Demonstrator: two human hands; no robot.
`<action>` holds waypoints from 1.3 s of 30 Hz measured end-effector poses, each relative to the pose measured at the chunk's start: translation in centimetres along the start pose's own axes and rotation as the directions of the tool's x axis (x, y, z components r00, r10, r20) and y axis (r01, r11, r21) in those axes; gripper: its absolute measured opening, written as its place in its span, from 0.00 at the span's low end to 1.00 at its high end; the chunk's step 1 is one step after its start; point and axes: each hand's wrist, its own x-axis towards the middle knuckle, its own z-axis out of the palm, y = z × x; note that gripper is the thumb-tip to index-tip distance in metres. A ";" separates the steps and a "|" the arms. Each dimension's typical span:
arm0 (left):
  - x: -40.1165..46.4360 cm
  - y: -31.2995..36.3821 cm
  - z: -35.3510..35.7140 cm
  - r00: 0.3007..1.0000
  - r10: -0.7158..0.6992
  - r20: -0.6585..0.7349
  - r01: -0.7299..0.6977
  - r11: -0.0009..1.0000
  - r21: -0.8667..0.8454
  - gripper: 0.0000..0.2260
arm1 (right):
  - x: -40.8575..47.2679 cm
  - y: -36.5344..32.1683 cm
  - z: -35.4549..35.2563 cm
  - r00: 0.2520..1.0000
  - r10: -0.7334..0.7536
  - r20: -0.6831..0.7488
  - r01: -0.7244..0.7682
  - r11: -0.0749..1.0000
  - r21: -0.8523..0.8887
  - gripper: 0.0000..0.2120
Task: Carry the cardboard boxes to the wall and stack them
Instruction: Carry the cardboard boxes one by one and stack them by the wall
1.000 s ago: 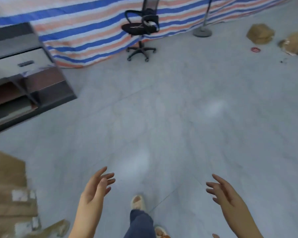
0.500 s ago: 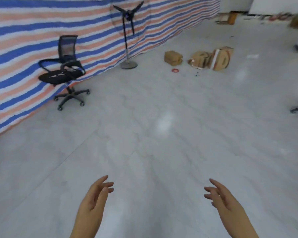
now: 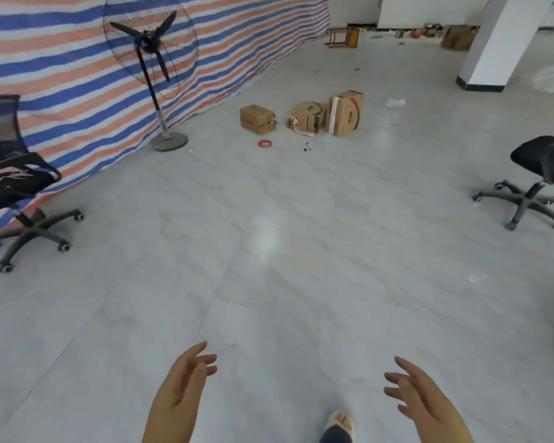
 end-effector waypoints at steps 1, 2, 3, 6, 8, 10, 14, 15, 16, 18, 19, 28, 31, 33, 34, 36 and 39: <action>1.7 0.9 2.0 1.000 0.009 -0.006 -0.009 1.000 -0.007 0.16 | 2.5 -0.8 -1.1 1.000 -0.008 -0.003 0.008 1.000 -0.017 0.15; 3.4 2.0 4.1 1.000 0.022 -0.013 -0.023 1.000 -0.017 0.15 | 5.0 -1.8 -2.4 1.000 -0.020 -0.011 0.019 0.999 -0.031 0.15; 5.1 3.1 6.2 0.999 0.033 -0.015 -0.034 0.999 -0.026 0.15 | 7.4 -2.9 -3.6 0.999 -0.031 -0.024 0.030 0.999 -0.040 0.16; 9.8 5.9 12.5 0.998 0.049 0.033 -0.048 0.999 -0.025 0.17 | 14.1 -5.4 -7.4 0.996 -0.066 -0.057 0.064 0.997 -0.035 0.16; 12.3 7.5 15.8 0.995 0.054 0.084 -0.052 0.998 -0.017 0.15 | 17.8 -6.9 -9.2 0.996 -0.076 -0.055 0.073 0.996 -0.048 0.15; 14.7 8.7 18.8 0.993 0.049 0.106 -0.048 0.999 -0.014 0.14 | 21.0 -8.1 -10.5 0.995 -0.088 -0.043 0.086 0.995 -0.052 0.10; 19.3 10.0 23.2 0.992 0.005 0.122 -0.003 1.000 -0.015 0.13 | 26.9 -9.8 -11.6 0.996 -0.072 -0.054 0.069 0.996 -0.058 0.09; 20.9 10.2 24.4 0.993 -0.009 0.121 0.011 1.000 -0.017 0.13 | 28.8 -10.0 -11.8 0.997 -0.053 -0.054 0.050 0.997 -0.067 0.11; 22.7 10.4 25.6 0.992 -0.023 0.122 0.026 0.999 -0.022 0.13 | 31.0 -10.0 -12.0 0.998 -0.033 -0.056 0.028 0.997 -0.078 0.14; 26.4 11.0 27.9 0.990 -0.031 0.135 0.034 0.999 -0.023 0.13 | 34.9 -10.8 -12.0 0.998 -0.005 -0.063 0.000 0.997 -0.083 0.16; 28.5 11.4 29.0 0.989 -0.033 0.142 0.037 0.999 -0.020 0.13 | 37.0 -11.3 -11.9 0.997 0.002 -0.071 -0.008 0.996 -0.089 0.16; 48.4 20.6 39.9 0.974 0.069 0.215 -0.075 0.997 0.020 0.12 | 56.2 -21.4 -12.1 0.989 -0.036 -0.145 0.036 0.999 -0.002 0.23; 53.9 23.4 43.2 0.957 0.070 0.282 -0.090 0.994 0.057 0.12 | 61.0 -24.2 -12.3 0.989 -0.026 -0.149 0.033 0.998 0.044 0.14; 57.0 24.9 45.2 0.950 0.067 0.307 -0.092 0.993 0.070 0.12 | 64.3 -24.9 -12.6 0.985 0.009 -0.171 0.001 0.998 0.062 0.39; 58.4 25.5 46.3 0.948 0.061 0.312 -0.088 0.994 0.072 0.12 | 65.9 -24.9 -12.7 0.985 0.032 -0.169 -0.020 0.997 0.071 0.46; 61.4 26.3 48.5 0.949 0.043 0.312 -0.071 0.995 0.077 0.12 | 69.1 -25.2 -12.9 0.984 0.074 -0.161 -0.060 0.994 0.090 0.49; 66.0 27.2 52.4 0.954 0.025 0.299 -0.054 0.995 0.089 0.12 | 75.0 -25.9 -13.8 0.980 0.081 -0.180 -0.067 0.994 0.083 0.49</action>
